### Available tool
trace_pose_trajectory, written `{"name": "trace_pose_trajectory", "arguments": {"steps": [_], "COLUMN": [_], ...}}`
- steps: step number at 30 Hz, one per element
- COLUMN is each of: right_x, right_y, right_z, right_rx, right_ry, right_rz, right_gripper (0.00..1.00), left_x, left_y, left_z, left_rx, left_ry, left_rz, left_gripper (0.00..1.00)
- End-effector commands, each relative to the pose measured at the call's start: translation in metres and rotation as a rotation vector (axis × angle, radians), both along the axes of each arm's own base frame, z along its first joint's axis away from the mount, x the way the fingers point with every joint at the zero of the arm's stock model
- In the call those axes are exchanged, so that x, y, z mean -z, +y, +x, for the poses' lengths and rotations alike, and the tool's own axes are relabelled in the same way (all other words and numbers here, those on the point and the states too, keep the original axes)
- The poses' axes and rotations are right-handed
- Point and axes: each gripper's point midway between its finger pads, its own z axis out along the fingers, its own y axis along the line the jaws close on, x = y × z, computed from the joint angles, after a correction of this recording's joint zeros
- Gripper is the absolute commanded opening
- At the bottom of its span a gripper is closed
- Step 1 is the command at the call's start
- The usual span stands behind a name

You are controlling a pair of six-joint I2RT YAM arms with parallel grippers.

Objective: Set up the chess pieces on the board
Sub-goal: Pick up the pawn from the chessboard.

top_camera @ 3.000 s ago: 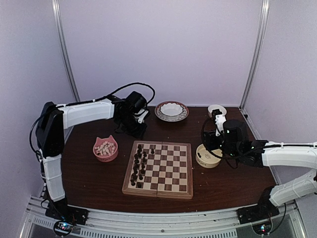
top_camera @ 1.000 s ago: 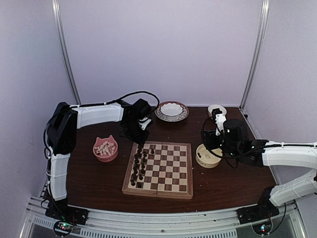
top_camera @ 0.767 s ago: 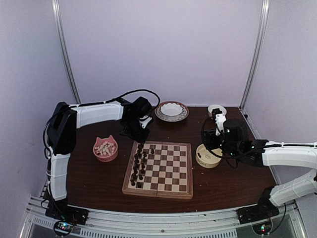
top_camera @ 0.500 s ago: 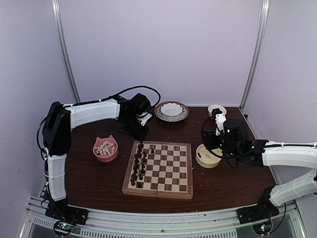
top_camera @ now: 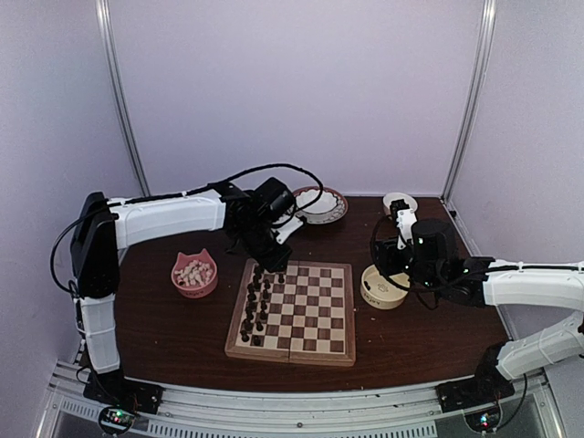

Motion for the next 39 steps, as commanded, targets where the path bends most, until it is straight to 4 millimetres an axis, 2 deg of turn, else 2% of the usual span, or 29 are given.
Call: {"name": "trace_pose_trajectory", "arguments": {"steps": [1,7,10,24,28,32,39], "right_x": [-0.018,-0.020,-0.021,-0.023,-0.023,-0.022,-0.022], "right_y": [0.000,-0.002,-0.003,-0.003,-0.002,-0.002,-0.001], "right_z": [0.001,0.000,0.000,-0.001,-0.001,-0.001,-0.001], "right_rx": [0.000,0.001,0.003,0.001,-0.001,-0.002,-0.006], "right_ry": [-0.032,-0.037,-0.039,-0.042,-0.041,-0.039,-0.039], "right_rz": [0.025,0.026,0.028,0.033,0.032,0.031,0.031], "right_gripper": [0.52,0.52,0.52,0.52,0.53,0.53,0.53], "left_x": [0.011,0.028,0.033,0.054,0.054,0.054,0.049], "left_y": [-0.005,-0.006,-0.006,-0.011,-0.010,-0.009,-0.003], "left_z": [0.005,0.011,0.015,0.024,0.025,0.026,0.030], "left_rx": [-0.004,-0.011,-0.018,-0.016,-0.019,-0.023,-0.050], "left_ry": [0.015,0.020,0.008,0.015,0.010,0.009,-0.010], "left_rz": [-0.026,0.006,0.022,0.058,0.064,0.064,0.081], "left_gripper": [0.30,0.39,0.40,0.29,0.29,0.20,0.17]}}
